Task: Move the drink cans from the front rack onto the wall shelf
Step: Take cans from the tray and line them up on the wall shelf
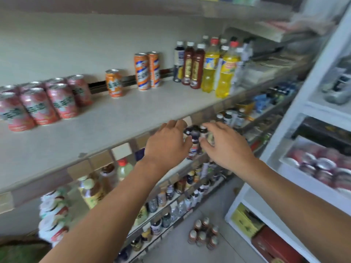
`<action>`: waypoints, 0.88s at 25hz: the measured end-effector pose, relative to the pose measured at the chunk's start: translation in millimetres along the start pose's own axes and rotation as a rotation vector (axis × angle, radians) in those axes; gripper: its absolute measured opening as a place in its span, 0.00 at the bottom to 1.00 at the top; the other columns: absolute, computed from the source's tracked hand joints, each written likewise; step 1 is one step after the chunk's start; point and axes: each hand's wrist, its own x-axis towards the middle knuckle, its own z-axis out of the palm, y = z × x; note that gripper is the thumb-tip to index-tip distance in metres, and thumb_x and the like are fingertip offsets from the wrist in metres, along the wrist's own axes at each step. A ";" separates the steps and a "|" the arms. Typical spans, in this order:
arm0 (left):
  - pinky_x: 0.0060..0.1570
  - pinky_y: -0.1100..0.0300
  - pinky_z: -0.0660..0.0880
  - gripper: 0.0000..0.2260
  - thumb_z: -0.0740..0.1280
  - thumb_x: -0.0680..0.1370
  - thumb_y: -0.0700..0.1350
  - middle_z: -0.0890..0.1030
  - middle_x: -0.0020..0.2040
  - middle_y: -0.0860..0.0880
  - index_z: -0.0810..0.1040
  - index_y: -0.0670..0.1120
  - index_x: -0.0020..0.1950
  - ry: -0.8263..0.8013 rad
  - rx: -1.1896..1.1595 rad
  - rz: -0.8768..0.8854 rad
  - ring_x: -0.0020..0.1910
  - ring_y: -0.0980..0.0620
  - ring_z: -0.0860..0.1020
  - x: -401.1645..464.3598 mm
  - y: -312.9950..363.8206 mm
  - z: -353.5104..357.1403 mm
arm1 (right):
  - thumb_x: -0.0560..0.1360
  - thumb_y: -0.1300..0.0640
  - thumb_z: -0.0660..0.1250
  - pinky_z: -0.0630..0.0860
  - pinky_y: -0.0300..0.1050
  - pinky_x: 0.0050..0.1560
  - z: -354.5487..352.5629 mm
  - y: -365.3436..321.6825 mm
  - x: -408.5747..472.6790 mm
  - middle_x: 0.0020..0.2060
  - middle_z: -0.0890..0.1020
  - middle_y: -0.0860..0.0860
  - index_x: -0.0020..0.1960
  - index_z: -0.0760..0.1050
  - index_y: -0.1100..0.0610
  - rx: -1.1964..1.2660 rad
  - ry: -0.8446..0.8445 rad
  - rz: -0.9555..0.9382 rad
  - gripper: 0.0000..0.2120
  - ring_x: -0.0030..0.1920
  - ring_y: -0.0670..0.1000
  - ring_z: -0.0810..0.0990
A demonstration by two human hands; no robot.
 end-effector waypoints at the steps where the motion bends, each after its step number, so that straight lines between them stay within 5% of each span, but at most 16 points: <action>1: 0.51 0.49 0.74 0.17 0.60 0.80 0.54 0.75 0.61 0.46 0.70 0.48 0.66 -0.037 -0.021 0.046 0.62 0.43 0.73 7.8 21.0 14.5 | 0.80 0.45 0.60 0.74 0.50 0.55 -1.9 26.0 -10.0 0.66 0.74 0.51 0.72 0.67 0.51 -0.004 0.005 0.060 0.22 0.65 0.55 0.73; 10: 0.48 0.52 0.74 0.16 0.59 0.80 0.53 0.75 0.62 0.46 0.71 0.48 0.65 -0.220 -0.122 0.377 0.60 0.43 0.75 87.1 193.9 151.2 | 0.79 0.45 0.61 0.76 0.52 0.56 -19.4 237.5 -73.7 0.62 0.77 0.55 0.70 0.69 0.51 -0.065 -0.036 0.481 0.21 0.61 0.58 0.76; 16: 0.49 0.49 0.75 0.16 0.59 0.80 0.54 0.75 0.60 0.47 0.70 0.47 0.64 -0.383 -0.120 0.464 0.59 0.43 0.75 121.5 285.8 246.0 | 0.77 0.48 0.60 0.76 0.50 0.50 2.2 382.7 -123.5 0.55 0.79 0.55 0.60 0.72 0.52 -0.003 -0.077 0.784 0.14 0.55 0.59 0.79; 22: 0.45 0.51 0.75 0.13 0.59 0.80 0.52 0.76 0.55 0.47 0.71 0.47 0.61 -0.485 -0.089 0.534 0.54 0.44 0.76 128.8 340.1 311.0 | 0.79 0.47 0.64 0.71 0.57 0.66 29.7 485.3 -155.9 0.68 0.71 0.61 0.73 0.62 0.59 0.058 -0.093 1.061 0.27 0.67 0.64 0.72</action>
